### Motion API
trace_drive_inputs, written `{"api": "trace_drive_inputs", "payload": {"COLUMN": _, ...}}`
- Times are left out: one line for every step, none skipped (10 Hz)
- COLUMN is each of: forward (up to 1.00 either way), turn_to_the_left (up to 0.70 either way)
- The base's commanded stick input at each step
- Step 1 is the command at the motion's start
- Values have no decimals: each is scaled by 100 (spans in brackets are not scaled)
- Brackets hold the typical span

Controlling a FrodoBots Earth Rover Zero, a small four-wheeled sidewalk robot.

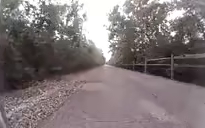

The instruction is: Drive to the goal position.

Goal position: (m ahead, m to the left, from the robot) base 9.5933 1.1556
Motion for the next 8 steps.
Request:
{"api": "trace_drive_inputs", "payload": {"forward": 70, "turn_to_the_left": 0}}
{"api": "trace_drive_inputs", "payload": {"forward": 70, "turn_to_the_left": 0}}
{"api": "trace_drive_inputs", "payload": {"forward": 70, "turn_to_the_left": 0}}
{"api": "trace_drive_inputs", "payload": {"forward": 70, "turn_to_the_left": 0}}
{"api": "trace_drive_inputs", "payload": {"forward": 70, "turn_to_the_left": 0}}
{"api": "trace_drive_inputs", "payload": {"forward": 70, "turn_to_the_left": 0}}
{"api": "trace_drive_inputs", "payload": {"forward": 70, "turn_to_the_left": 0}}
{"api": "trace_drive_inputs", "payload": {"forward": 70, "turn_to_the_left": 0}}
